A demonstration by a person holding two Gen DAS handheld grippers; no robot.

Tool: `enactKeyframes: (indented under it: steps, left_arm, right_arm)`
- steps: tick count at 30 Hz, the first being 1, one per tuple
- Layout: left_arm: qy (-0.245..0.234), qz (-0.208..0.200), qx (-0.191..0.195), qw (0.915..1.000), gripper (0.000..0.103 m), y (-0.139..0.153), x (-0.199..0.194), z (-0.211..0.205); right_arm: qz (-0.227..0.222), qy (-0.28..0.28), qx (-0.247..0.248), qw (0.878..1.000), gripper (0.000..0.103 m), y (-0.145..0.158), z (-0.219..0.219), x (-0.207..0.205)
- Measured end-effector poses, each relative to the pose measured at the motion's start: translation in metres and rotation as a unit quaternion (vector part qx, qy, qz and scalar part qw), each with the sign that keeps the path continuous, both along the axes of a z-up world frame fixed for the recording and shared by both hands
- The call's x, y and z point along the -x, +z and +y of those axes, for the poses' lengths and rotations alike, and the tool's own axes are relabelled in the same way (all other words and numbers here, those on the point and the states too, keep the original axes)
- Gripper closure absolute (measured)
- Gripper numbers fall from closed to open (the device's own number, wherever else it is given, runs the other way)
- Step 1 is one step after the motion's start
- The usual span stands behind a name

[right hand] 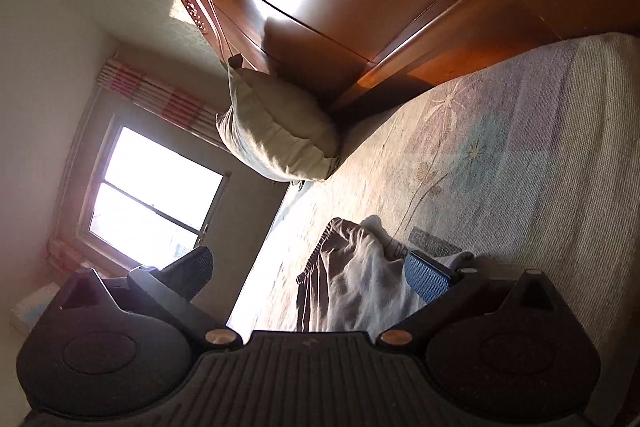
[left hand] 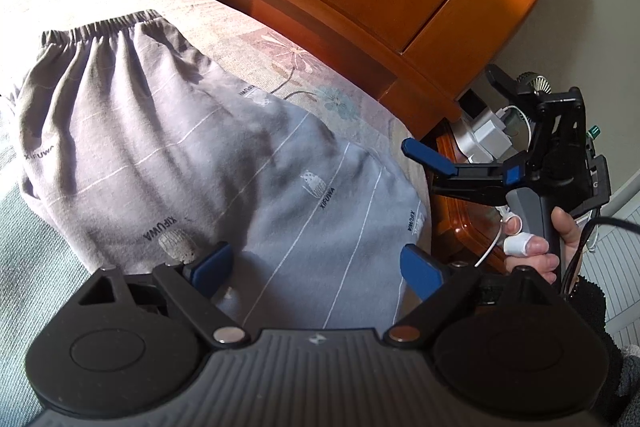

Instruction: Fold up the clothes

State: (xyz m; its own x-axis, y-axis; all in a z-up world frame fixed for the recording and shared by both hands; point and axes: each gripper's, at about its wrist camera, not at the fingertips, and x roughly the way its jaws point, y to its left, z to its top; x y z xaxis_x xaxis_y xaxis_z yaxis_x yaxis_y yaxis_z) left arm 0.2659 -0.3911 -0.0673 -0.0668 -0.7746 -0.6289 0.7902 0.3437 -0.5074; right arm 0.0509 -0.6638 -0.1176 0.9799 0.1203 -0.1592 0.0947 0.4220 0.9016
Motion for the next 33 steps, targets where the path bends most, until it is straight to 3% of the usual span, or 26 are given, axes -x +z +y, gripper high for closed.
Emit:
enactKeyframes:
  steps: [2,4,6,8,13,17,20,24,28,30,33]
  left_arm:
    - [-0.003,-0.013,-0.008,0.9999,0.012,0.005,0.003,0.001]
    - [-0.005,-0.033,-0.015,0.9993,0.012,0.013,0.006,0.006]
    - [-0.002,-0.060,-0.019,0.9980,0.012,0.022,0.009,0.014]
    - [0.001,-0.077,-0.023,0.9968,0.012,0.029,0.012,0.023]
    - [0.010,-0.108,-0.030,0.9936,0.012,0.042,0.020,0.045]
    - [0.034,-0.109,-0.040,0.9926,0.012,0.043,0.025,0.064]
    - [0.058,-0.130,-0.059,0.9881,0.011,0.045,0.028,0.080]
    - [0.088,-0.153,-0.088,0.9805,0.011,0.044,0.032,0.099]
    - [0.100,-0.159,-0.120,0.9747,0.011,0.038,0.040,0.114]
    - [0.096,-0.158,-0.128,0.9745,0.011,0.037,0.047,0.122]
    - [0.084,-0.173,-0.145,0.9706,0.011,0.035,0.060,0.131]
  right_arm:
    - [0.049,-0.003,0.027,0.998,0.000,-0.008,0.006,-0.008]
    - [0.107,-0.021,0.065,0.992,0.009,-0.015,0.011,-0.013]
    - [0.106,-0.037,0.075,0.991,0.001,-0.006,0.012,-0.004]
    - [0.085,-0.042,0.080,0.992,0.000,0.004,0.010,0.004]
    - [0.060,-0.011,0.021,0.998,0.000,0.007,-0.005,-0.010]
    - [0.093,-0.033,-0.042,0.994,0.006,-0.018,-0.021,-0.027]
    - [0.099,-0.089,0.047,0.990,0.000,0.014,-0.011,-0.014]
    - [0.091,-0.026,0.099,0.991,0.000,0.038,0.012,-0.022]
    - [0.138,0.026,0.146,0.979,0.000,0.032,0.033,-0.047]
    - [0.177,0.018,0.151,0.972,0.000,0.019,0.033,-0.055]
    - [0.204,-0.015,0.195,0.959,0.000,0.022,0.043,-0.051]
